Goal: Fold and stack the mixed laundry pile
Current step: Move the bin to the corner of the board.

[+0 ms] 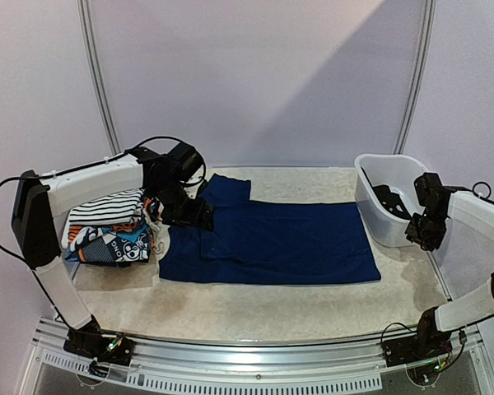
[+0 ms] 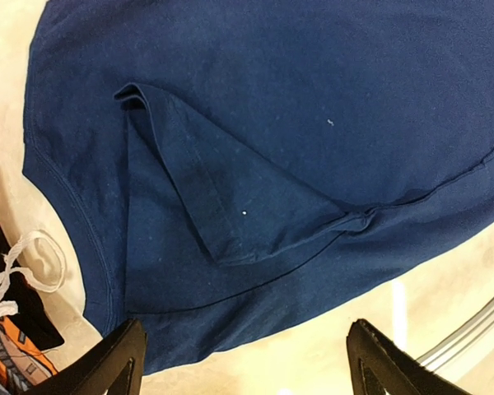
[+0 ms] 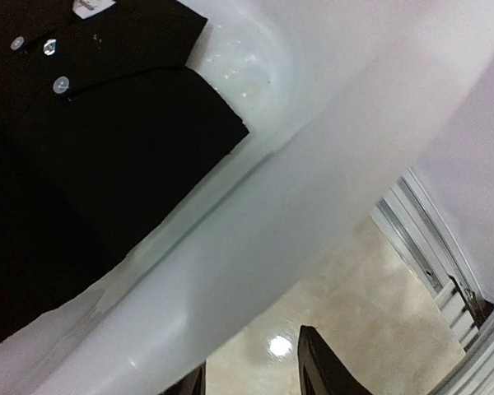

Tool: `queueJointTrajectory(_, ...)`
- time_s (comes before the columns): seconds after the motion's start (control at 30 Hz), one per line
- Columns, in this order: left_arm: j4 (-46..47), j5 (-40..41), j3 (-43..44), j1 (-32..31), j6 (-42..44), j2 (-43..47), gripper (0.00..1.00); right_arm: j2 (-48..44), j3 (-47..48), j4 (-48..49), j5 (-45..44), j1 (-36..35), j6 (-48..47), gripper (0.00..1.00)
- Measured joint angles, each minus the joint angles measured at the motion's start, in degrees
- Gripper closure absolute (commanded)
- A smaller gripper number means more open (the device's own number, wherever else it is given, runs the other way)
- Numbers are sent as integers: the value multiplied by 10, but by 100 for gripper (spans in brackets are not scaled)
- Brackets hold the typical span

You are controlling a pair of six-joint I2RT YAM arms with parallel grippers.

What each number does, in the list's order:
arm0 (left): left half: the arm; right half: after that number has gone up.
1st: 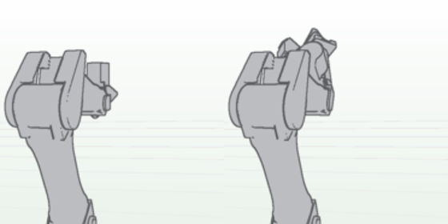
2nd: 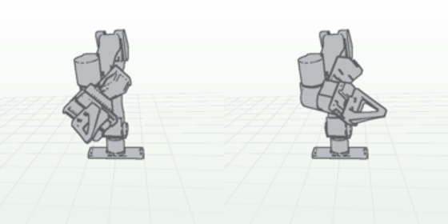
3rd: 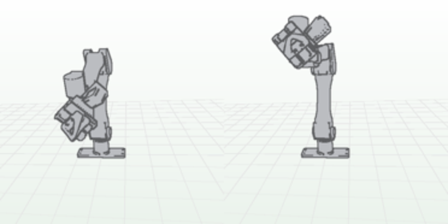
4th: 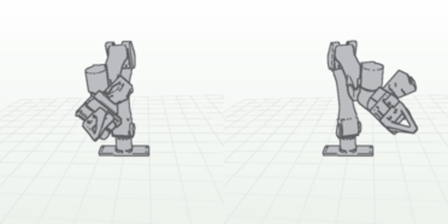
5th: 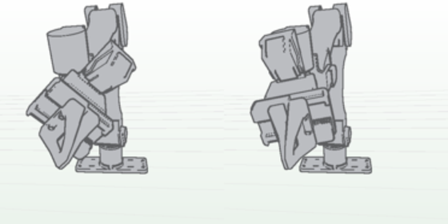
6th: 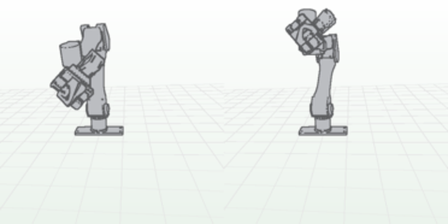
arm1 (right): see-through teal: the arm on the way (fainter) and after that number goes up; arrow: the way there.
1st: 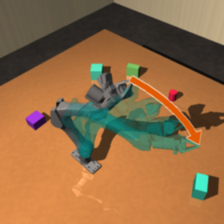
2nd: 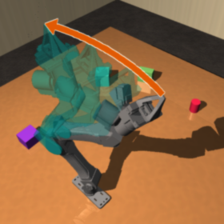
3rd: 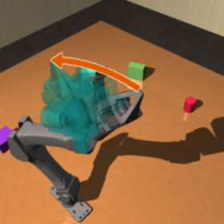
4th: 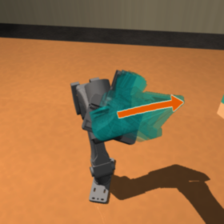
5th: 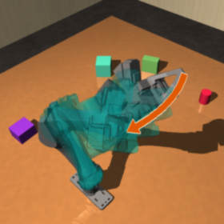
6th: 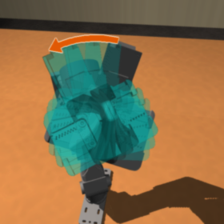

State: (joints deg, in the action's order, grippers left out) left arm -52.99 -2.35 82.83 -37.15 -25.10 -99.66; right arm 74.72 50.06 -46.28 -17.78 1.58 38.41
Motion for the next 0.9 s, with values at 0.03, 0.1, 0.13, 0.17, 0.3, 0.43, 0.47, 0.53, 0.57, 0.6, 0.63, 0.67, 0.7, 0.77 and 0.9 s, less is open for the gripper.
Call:
queueJointTrajectory(0.03, -1, 0, 0, 0, 0, 0, 14, 19, 10, 8, 4, 0, -9, 62)
queueJointTrajectory(0.1, -3, 1, 1, 0, 1, 0, 14, 55, 33, 25, 10, 0, -23, 62)
queueJointTrajectory(0.13, -5, 2, 1, 0, 2, 0, 15, 67, 44, 31, 13, 0, -28, 63)
queueJointTrajectory(0.17, -9, 2, 3, 0, 2, 0, 14, 83, 60, 36, 17, 1, -32, 63)
queueJointTrajectory(0.3, -16, 5, 13, 0, 3, -1, 14, 148, 138, 45, 23, 7, -49, 63)
queueJointTrajectory(0.43, -22, 12, 16, 0, 3, -1, 14, 220, 224, 55, 24, 15, -65, 63)
queueJointTrajectory(0.47, -25, 13, 16, 0, 3, -1, 14, 239, 245, 56, 25, 18, -68, 63)
queueJointTrajectory(0.53, -31, 19, 16, 0, 3, -1, 12, 268, 276, 58, 26, 22, -73, 63)
queueJointTrajectory(0.57, -35, 24, 16, 0, 3, 0, 10, 280, 289, 58, 27, 24, -75, 63)
queueJointTrajectory(0.6, -40, 30, 16, 0, 4, 1, 7, 289, 299, 58, 30, 26, -77, 63)
queueJointTrajectory(0.63, -45, 36, 16, 0, 4, 3, 4, 295, 304, 54, 32, 26, -79, 63)
queueJointTrajectory(0.67, -50, 44, 16, -1, 5, 7, 1, 296, 305, 51, 33, 26, -80, 63)
queueJointTrajectory(0.7, -55, 54, 16, -1, 5, 13, 1, 296, 305, 48, 35, 27, -81, 62)
queueJointTrajectory(0.77, -59, 78, 10, -2, 4, 35, 0, 296, 305, 47, 44, 27, -84, 62)
queueJointTrajectory(0.9, -60, 136, -27, -2, -7, 109, 0, 277, 279, 45, 68, 27, -89, 60)
